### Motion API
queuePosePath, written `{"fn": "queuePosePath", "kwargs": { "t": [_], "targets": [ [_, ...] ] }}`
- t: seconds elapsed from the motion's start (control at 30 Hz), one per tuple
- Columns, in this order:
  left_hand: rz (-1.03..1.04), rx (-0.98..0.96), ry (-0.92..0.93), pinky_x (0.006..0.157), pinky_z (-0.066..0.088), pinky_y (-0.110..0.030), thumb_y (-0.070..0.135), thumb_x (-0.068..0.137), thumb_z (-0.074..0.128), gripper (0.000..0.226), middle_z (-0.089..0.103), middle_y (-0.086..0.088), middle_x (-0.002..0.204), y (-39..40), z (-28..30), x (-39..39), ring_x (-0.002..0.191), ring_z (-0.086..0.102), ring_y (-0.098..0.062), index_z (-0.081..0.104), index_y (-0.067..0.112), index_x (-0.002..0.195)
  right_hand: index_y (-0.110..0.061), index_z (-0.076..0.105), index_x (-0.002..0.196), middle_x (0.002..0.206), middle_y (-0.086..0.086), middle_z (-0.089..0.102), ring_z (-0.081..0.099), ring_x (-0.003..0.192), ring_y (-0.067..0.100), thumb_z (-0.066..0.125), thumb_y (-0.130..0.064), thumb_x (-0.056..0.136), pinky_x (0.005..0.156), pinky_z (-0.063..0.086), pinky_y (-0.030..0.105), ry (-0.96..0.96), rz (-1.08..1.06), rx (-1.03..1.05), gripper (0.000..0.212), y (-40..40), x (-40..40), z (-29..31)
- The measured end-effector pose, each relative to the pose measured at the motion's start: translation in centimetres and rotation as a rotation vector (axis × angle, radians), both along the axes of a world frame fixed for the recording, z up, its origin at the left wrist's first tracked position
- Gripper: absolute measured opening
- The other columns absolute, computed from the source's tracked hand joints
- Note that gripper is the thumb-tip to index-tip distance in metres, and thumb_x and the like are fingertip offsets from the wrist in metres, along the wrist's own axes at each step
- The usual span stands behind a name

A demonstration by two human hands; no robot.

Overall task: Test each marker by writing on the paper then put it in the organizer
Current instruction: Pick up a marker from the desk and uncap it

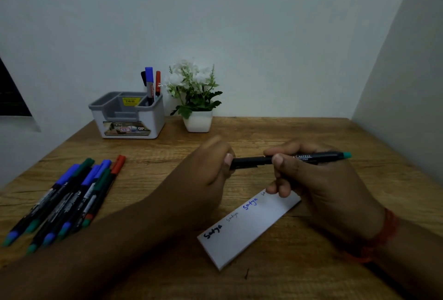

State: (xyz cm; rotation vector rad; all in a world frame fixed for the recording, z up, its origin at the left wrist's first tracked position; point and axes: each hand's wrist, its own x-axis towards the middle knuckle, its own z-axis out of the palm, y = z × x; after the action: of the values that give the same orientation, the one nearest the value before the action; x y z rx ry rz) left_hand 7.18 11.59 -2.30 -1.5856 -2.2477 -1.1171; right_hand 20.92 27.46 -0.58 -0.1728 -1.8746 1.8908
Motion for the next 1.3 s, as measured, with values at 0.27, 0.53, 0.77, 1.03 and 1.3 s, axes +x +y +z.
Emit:
{"fn": "queuePosePath", "kwargs": {
  "t": [0.27, 0.53, 0.77, 1.03, 1.3],
  "targets": [
    [-0.01, -0.089, -0.131, 0.065, 0.035, -0.015, 0.033, 0.102, 0.029, 0.029, 0.05, 0.007, 0.081, 0.2, 0.1, 0.6, 0.077, 0.046, -0.006, 0.05, 0.023, 0.085, -0.001, 0.072, 0.094, 0.065, 0.008, 0.064, 0.062, 0.052, 0.018, 0.07, -0.019, 0.074, 0.062, 0.06, 0.031, 0.007, -0.01, -0.07, 0.027, -0.3, -0.2, -0.2],
    [0.076, -0.402, 0.271, 0.114, 0.021, -0.047, 0.051, 0.1, 0.023, 0.04, 0.039, 0.008, 0.143, -0.6, 0.3, -4.0, 0.134, 0.027, -0.01, 0.045, 0.033, 0.129, -0.01, 0.075, 0.104, 0.07, 0.014, 0.071, 0.072, 0.07, 0.026, 0.067, -0.017, 0.076, 0.07, 0.06, 0.027, -0.058, -0.066, 0.085, 0.03, 0.4, -0.1, 0.0],
    [0.448, -0.502, 0.443, 0.114, -0.003, -0.067, 0.074, 0.086, 0.006, 0.08, -0.012, 0.002, 0.164, -3.8, 1.7, -9.6, 0.148, -0.021, -0.027, 0.003, 0.032, 0.153, -0.026, 0.078, 0.089, 0.095, -0.004, 0.076, 0.073, 0.088, 0.012, 0.065, -0.03, 0.074, 0.077, 0.059, 0.032, -0.159, -0.024, 0.304, 0.02, -1.6, -0.8, 0.4],
    [0.801, -0.402, 0.238, 0.112, -0.011, -0.066, 0.08, 0.083, 0.005, 0.086, -0.024, 0.0, 0.162, -9.7, 2.6, -16.5, 0.145, -0.029, -0.029, -0.009, 0.034, 0.155, -0.018, 0.055, 0.101, 0.091, 0.01, 0.073, 0.073, 0.086, 0.027, 0.045, -0.025, 0.105, 0.079, 0.062, 0.049, -0.218, 0.158, 0.637, 0.014, -5.2, -11.2, 3.9],
    [0.859, -0.438, 0.083, 0.11, -0.012, -0.069, 0.081, 0.085, 0.011, 0.087, -0.027, -0.002, 0.161, -11.1, 1.3, -18.1, 0.144, -0.03, -0.032, -0.014, 0.034, 0.154, -0.008, 0.061, 0.106, 0.081, 0.004, 0.068, 0.066, 0.067, 0.021, 0.052, -0.031, 0.103, 0.065, 0.058, 0.036, -0.265, -0.033, 1.118, 0.025, -7.8, -21.7, 9.5]
  ]
}}
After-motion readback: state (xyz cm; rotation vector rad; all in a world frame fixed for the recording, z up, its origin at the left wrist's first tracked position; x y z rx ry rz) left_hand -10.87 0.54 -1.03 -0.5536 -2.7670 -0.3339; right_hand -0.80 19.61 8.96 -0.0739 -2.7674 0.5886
